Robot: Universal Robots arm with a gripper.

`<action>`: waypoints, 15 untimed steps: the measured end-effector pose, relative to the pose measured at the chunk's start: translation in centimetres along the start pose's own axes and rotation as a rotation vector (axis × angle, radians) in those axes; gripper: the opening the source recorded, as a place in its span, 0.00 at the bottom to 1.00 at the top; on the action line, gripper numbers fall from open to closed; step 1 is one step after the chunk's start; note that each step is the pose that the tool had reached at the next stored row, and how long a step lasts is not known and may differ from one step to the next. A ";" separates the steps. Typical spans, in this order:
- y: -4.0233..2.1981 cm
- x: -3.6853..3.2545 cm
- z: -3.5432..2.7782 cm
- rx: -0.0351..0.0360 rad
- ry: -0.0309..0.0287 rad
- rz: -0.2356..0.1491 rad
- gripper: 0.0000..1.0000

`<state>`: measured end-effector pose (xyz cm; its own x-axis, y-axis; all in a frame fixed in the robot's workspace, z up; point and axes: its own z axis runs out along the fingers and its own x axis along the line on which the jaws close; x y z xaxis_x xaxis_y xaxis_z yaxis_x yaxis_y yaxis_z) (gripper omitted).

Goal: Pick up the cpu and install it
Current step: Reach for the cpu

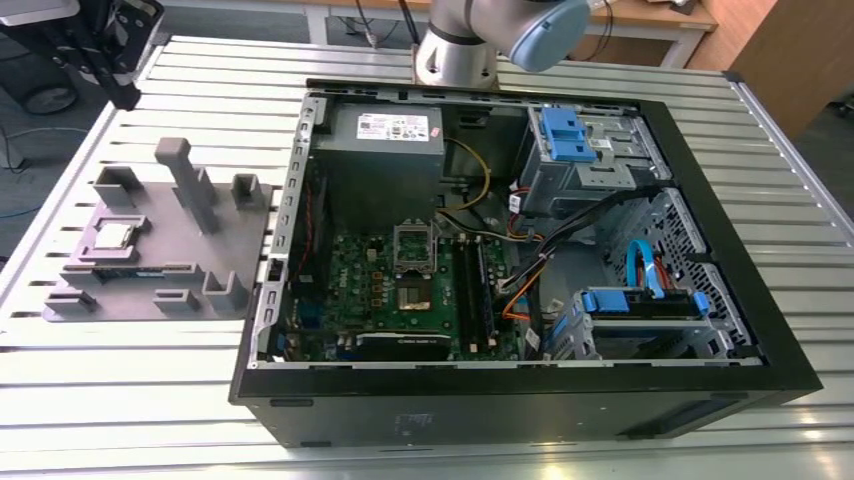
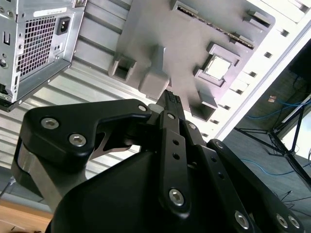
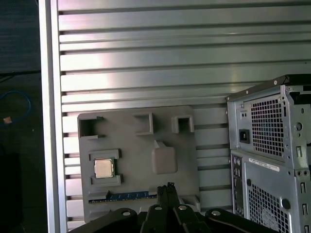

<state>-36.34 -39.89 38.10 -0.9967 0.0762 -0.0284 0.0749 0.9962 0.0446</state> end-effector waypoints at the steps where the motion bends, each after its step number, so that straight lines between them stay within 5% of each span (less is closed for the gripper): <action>1: -0.01 0.13 0.00 0.0000 0.0000 0.000 0.11; 15: -0.05 0.70 0.02 0.0000 0.0000 0.000 0.11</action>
<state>-37.04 -39.89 38.06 -0.9967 0.0762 -0.0284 0.0749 0.9962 0.0446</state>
